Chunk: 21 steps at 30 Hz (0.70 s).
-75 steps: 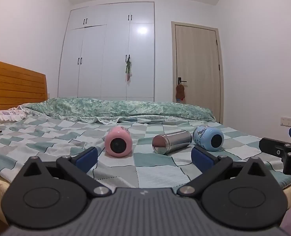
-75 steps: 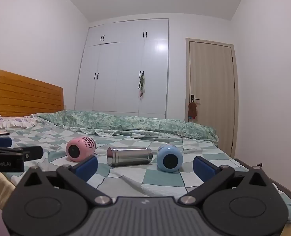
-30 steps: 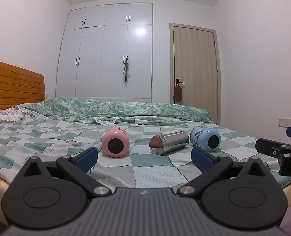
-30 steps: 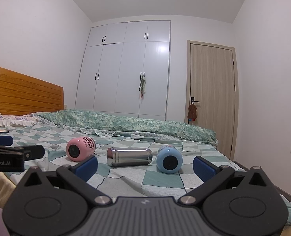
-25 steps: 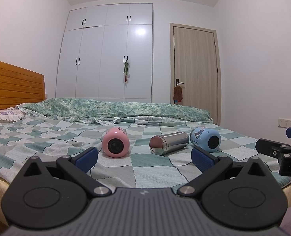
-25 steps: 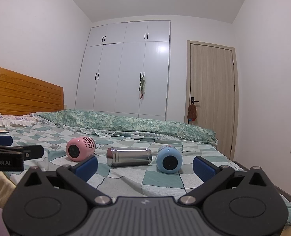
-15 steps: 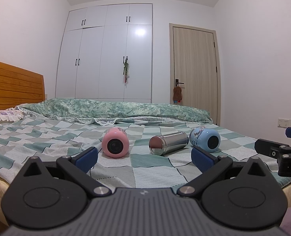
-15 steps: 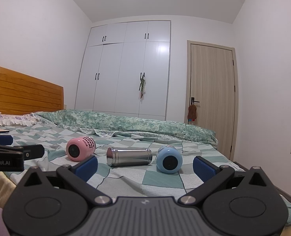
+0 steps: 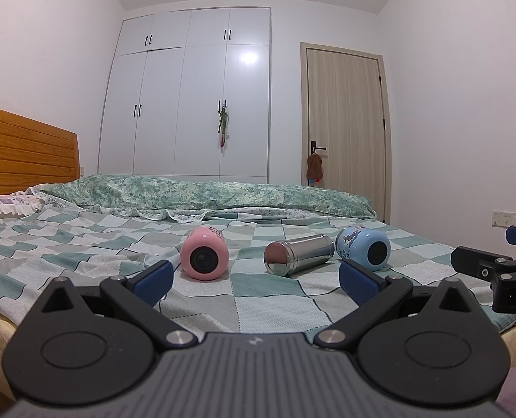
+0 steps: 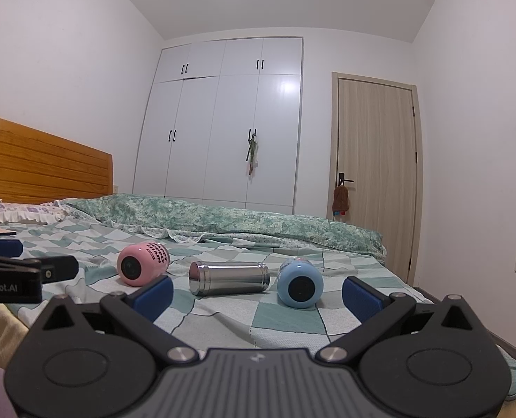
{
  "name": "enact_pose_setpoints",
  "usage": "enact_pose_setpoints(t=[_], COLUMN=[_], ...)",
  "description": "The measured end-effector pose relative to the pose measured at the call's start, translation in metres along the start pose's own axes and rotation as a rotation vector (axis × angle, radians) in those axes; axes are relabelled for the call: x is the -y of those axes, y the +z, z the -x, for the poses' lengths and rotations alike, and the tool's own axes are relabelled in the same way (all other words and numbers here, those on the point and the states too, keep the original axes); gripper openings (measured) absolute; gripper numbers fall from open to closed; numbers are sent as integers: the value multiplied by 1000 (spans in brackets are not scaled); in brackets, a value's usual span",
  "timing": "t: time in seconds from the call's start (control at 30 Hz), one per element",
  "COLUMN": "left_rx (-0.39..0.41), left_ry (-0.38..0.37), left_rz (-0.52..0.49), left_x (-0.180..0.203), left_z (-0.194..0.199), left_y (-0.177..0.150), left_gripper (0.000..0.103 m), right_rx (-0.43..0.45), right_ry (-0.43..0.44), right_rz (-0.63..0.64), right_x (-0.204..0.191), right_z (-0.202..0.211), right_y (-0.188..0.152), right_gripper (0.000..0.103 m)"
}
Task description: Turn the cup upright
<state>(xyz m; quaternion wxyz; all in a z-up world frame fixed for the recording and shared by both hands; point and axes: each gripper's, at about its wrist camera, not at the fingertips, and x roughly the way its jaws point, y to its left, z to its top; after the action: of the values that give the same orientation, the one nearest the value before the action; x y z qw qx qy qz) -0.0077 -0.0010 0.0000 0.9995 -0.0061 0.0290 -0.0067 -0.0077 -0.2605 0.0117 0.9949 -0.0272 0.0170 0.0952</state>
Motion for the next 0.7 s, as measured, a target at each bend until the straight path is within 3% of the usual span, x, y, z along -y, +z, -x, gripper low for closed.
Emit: enact_pose_setpoints(t=[0.7], left_rx=[1], left_ry=[2], left_rz=[1], left_x=[0], left_z=[0], left_y=[0], left_gripper=[103], right_rx=[-5], right_ry=[6], right_rz=[0], right_x=[1], right_z=[1], right_y=[2], right_gripper=[103])
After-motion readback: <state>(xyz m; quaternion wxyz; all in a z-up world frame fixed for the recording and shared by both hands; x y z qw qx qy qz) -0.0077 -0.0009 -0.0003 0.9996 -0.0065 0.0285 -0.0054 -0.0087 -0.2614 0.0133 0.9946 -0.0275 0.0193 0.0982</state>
